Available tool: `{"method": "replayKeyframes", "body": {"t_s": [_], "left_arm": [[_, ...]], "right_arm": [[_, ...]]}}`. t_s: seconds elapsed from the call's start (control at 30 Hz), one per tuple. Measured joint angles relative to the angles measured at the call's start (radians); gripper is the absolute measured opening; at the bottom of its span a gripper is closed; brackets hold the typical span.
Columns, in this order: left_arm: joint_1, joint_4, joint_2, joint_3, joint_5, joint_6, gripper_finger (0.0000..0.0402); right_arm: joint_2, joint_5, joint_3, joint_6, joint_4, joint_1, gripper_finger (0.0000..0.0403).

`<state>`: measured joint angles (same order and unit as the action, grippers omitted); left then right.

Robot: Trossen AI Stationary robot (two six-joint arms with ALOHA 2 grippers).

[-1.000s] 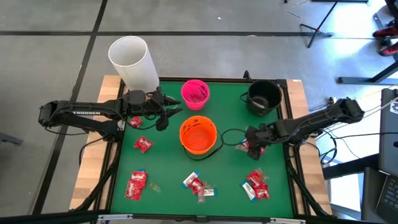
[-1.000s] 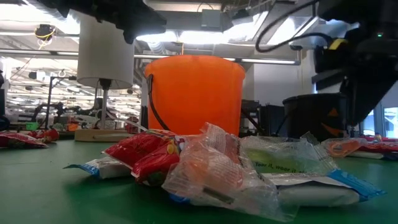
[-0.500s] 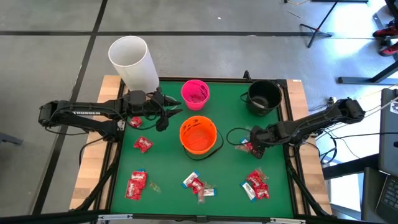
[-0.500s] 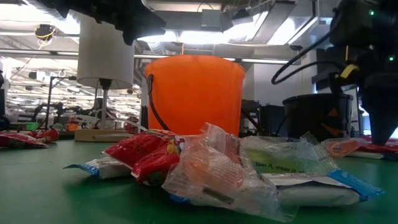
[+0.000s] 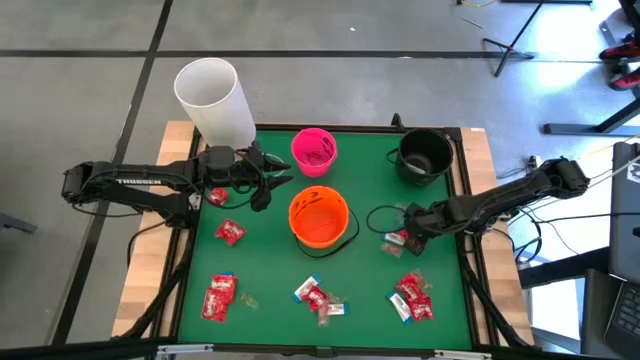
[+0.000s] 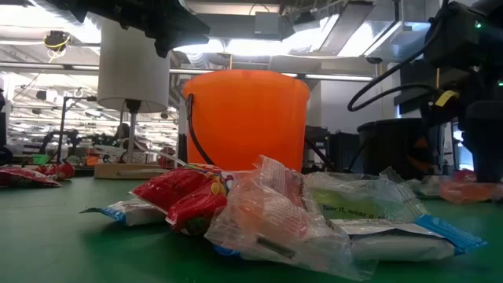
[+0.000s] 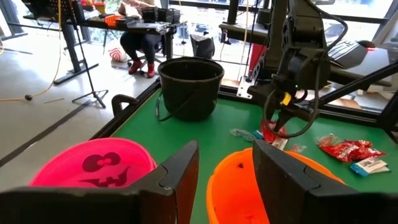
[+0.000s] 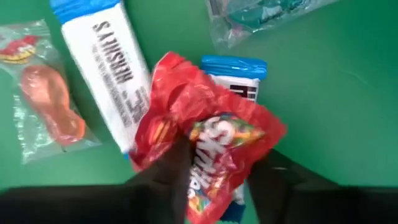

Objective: Sort candy
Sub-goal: Put the red candy into the orange bucket

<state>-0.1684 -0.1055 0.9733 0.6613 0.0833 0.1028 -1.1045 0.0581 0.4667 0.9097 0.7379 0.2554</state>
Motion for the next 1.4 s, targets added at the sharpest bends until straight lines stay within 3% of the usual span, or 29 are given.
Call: {"method": "replayKeyframes", "body": {"t_s": [0.13, 0.23, 0.6, 0.8, 0.97, 1.07, 1.23, 1.4], "left_arm": [[0.000, 0.000, 0.000, 0.000, 0.000, 0.000, 0.0141], [0.000, 0.000, 0.000, 0.000, 0.000, 0.000, 0.0141], [0.000, 0.000, 0.000, 0.000, 0.000, 0.000, 0.0141], [0.005, -0.001, 0.000, 0.000, 0.000, 0.000, 0.0141], [0.005, -0.012, 0.000, 0.000, 0.000, -0.005, 0.0141], [0.005, -0.015, 0.000, 0.000, 0.000, -0.006, 0.0141], [0.005, -0.015, 0.000, 0.000, 0.000, -0.006, 0.0141], [0.005, -0.013, 0.000, 0.000, 0.000, -0.006, 0.0141]], "right_arm": [[0.062, -0.002, 0.024, 0.002, 0.028, 0.000, 0.0043], [0.121, 0.019, 0.068, 0.002, 0.067, 0.000, 0.0017], [0.245, 0.239, 0.260, -0.087, 0.098, 0.000, 0.0024], [0.245, 0.365, 0.290, -0.288, -0.097, -0.003, 0.0030], [0.235, 0.410, 0.291, -0.433, -0.247, -0.063, 0.0033], [0.212, 0.379, 0.291, -0.531, -0.368, -0.118, 0.0029], [0.133, 0.186, 0.293, -0.682, -0.556, -0.199, 0.0031], [0.039, 0.061, 0.292, -0.740, -0.684, -0.257, 0.0032]]}}
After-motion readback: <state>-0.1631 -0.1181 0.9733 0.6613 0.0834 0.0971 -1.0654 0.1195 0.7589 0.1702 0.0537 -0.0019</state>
